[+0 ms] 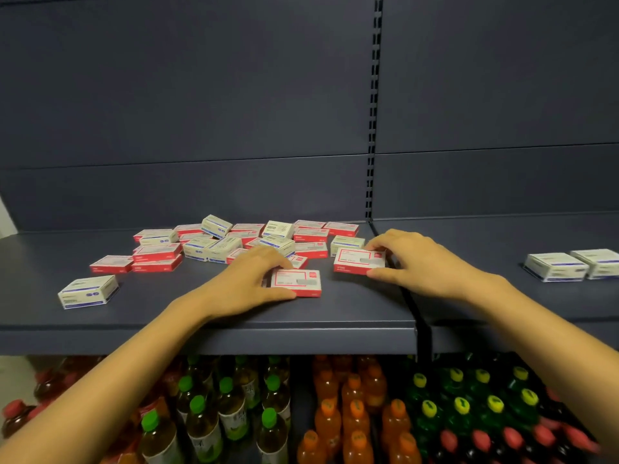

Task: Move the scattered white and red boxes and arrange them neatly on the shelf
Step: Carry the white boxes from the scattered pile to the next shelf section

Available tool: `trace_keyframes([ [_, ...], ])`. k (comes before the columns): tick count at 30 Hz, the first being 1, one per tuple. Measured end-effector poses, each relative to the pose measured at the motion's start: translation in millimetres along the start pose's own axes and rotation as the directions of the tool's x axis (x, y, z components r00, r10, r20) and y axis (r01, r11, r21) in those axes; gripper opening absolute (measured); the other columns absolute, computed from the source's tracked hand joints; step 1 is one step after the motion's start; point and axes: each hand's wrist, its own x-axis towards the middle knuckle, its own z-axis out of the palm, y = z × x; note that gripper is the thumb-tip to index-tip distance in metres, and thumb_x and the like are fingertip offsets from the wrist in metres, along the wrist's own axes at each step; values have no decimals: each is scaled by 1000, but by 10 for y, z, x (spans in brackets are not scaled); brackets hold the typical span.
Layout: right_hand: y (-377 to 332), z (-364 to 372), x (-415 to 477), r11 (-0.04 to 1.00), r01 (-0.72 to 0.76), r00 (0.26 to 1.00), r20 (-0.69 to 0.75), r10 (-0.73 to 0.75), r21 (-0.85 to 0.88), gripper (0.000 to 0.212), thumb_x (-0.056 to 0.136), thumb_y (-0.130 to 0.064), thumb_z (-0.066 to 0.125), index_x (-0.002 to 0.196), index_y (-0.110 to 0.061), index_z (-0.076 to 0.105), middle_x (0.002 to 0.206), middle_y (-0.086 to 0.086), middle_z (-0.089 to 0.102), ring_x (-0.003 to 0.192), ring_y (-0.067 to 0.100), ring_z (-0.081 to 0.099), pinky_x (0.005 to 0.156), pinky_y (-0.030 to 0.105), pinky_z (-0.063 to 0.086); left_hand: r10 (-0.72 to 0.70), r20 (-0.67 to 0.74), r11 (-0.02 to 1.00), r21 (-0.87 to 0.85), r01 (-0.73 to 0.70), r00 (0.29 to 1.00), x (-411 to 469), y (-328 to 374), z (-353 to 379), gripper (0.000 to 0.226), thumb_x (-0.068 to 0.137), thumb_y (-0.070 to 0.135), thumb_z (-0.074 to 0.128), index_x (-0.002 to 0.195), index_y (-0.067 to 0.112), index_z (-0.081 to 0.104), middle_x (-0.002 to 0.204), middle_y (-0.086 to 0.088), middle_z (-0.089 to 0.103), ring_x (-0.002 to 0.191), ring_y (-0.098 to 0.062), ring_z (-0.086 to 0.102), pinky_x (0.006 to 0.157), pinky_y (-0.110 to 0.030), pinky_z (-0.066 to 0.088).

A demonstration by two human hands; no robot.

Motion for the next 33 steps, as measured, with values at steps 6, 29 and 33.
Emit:
trace_keyframes([
  [6,260,-284,-300,997,-10,997,-71,16,83,40,85,-42,59,120,-24,53,120,-3,57,103,15,54,89,37,49,100,-204,995,7,-101,974,191,377,27,44,77,36,68,117,21,57,113,9,54,97,-2,45,81,-11,33],
  [29,3032,-1645,-2466,982,-149,986,-61,157,118,40,84,-31,64,121,-21,53,121,-2,57,107,13,53,94,34,46,170,-249,967,-144,-210,953,1513,3682,1349,37,76,30,71,110,17,63,104,-1,62,95,-15,54,85,-31,44],
  [33,3491,-1700,-2608,976,-191,980,-28,195,107,40,84,-30,64,121,-20,53,121,-1,57,108,14,53,95,36,46,183,-239,965,-144,-221,954,1825,4035,1558,36,76,32,71,108,18,64,104,-1,61,94,-15,54,86,-33,44],
])
